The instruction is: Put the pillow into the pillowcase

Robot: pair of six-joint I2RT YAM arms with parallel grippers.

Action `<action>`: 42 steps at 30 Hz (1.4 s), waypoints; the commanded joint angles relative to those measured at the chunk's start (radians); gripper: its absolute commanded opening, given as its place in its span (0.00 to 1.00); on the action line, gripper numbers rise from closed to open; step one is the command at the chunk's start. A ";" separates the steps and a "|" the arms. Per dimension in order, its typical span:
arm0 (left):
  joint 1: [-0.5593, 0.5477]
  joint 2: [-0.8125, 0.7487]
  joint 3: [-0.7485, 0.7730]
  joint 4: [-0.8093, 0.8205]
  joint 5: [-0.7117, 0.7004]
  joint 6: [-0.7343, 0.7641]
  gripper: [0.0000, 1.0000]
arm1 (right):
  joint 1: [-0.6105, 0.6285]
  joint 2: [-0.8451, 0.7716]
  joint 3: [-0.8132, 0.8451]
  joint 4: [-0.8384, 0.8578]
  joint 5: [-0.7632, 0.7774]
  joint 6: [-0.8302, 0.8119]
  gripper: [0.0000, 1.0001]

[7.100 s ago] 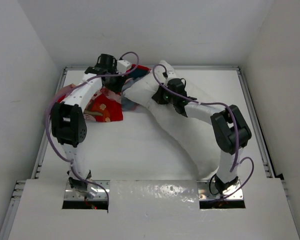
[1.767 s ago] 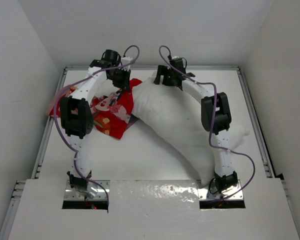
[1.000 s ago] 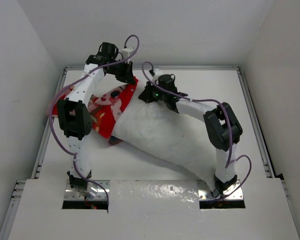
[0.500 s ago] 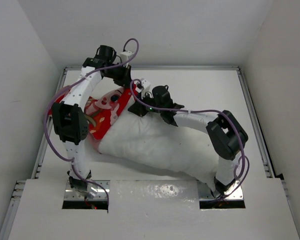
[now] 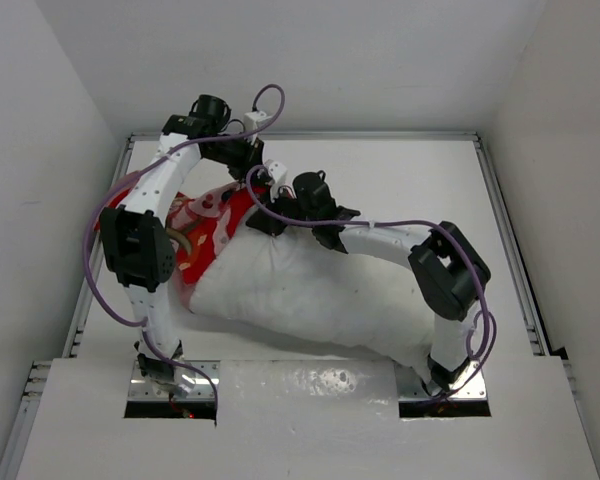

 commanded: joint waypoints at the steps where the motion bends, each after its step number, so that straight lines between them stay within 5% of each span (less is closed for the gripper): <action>1: 0.003 -0.074 0.036 -0.136 0.182 0.187 0.05 | -0.049 0.070 0.051 0.209 -0.025 0.179 0.00; 6: 0.003 -0.105 -0.053 -0.211 0.173 0.254 0.05 | -0.212 0.178 0.042 0.433 0.160 0.555 0.00; 8: 0.001 -0.109 -0.072 -0.225 0.170 0.262 0.07 | -0.248 0.181 0.046 0.408 0.287 0.579 0.00; 11: -0.003 -0.114 -0.084 -0.232 0.167 0.265 0.22 | -0.282 0.209 0.095 0.308 0.326 0.556 0.00; 14: -0.003 -0.120 -0.077 -0.236 0.133 0.262 0.62 | -0.327 0.229 0.146 0.247 0.186 0.527 0.60; 17: 0.030 -0.140 -0.031 -0.245 0.044 0.249 0.72 | -0.367 0.163 0.162 0.113 0.110 0.424 0.99; 22: 0.147 -0.270 -0.127 0.000 -0.304 0.040 0.72 | -0.371 0.034 0.273 -0.305 0.091 0.068 0.97; 23: 0.147 -0.287 -0.159 0.025 -0.367 0.026 0.60 | -0.371 0.026 0.319 -0.357 0.091 0.007 0.87; 24: 0.147 -0.307 -0.216 0.040 -0.442 0.024 0.53 | -0.367 0.017 0.342 -0.464 0.082 -0.016 0.66; 25: 0.147 -0.309 -0.236 0.050 -0.452 0.027 0.49 | -0.361 0.009 0.364 -0.506 0.094 -0.027 0.13; 26: 0.147 -0.307 -0.254 0.050 -0.446 0.034 0.48 | -0.353 -0.007 0.393 -0.543 0.116 -0.045 0.04; 28: 0.144 -0.287 -0.290 0.041 -0.392 0.041 0.55 | -0.298 -0.029 0.401 -0.622 0.137 -0.093 0.18; 29: 0.146 -0.280 -0.297 0.044 -0.375 0.044 0.67 | -0.272 -0.058 0.384 -0.637 0.151 -0.155 0.56; 32: 0.144 -0.245 -0.330 0.086 -0.369 0.031 0.70 | -0.111 -0.119 0.300 -0.666 0.260 -0.345 0.99; 35: 0.144 -0.218 -0.372 0.135 -0.442 0.011 0.63 | 0.067 -0.139 0.202 -0.592 0.330 -0.421 0.99; 42: 0.147 -0.234 -0.463 0.211 -0.547 0.012 0.38 | 0.178 -0.014 0.224 -0.548 0.534 -0.392 0.99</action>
